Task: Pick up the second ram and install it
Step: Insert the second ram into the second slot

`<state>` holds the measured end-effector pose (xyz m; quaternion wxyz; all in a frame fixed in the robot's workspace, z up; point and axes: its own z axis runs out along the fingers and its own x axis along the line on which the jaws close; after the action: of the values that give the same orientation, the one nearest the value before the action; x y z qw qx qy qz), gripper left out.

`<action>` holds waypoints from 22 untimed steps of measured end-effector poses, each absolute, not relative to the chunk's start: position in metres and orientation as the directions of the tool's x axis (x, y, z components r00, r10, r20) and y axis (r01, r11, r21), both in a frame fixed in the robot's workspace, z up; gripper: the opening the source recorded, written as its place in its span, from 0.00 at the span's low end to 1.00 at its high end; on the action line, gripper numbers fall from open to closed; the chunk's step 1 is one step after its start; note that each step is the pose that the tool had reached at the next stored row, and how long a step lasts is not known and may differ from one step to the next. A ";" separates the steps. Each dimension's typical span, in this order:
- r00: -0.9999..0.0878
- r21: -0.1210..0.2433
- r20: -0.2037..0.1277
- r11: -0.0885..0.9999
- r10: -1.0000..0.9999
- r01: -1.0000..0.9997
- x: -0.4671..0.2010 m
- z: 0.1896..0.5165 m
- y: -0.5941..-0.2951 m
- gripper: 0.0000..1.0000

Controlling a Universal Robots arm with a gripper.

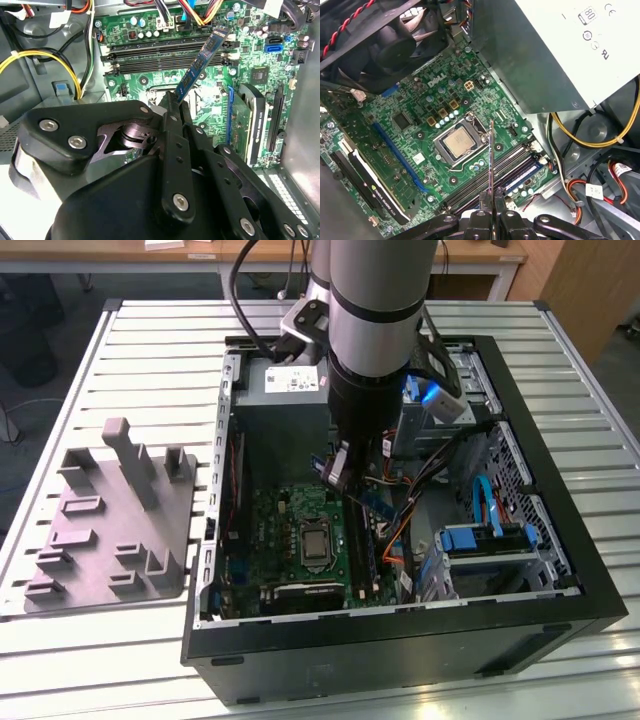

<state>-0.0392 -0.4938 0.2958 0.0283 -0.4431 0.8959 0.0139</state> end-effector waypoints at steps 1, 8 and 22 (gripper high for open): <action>-0.609 0.000 -0.063 0.610 -0.791 -0.792 -0.039 0.296 -0.494 0.14; -0.634 0.000 -0.063 0.635 -0.771 -0.772 -0.039 0.296 -0.494 0.14; -0.671 0.000 -0.063 0.672 -0.739 -0.740 -0.039 0.296 -0.494 0.14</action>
<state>-0.0392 -0.4938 0.2958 0.0288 -0.4045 0.9140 0.0126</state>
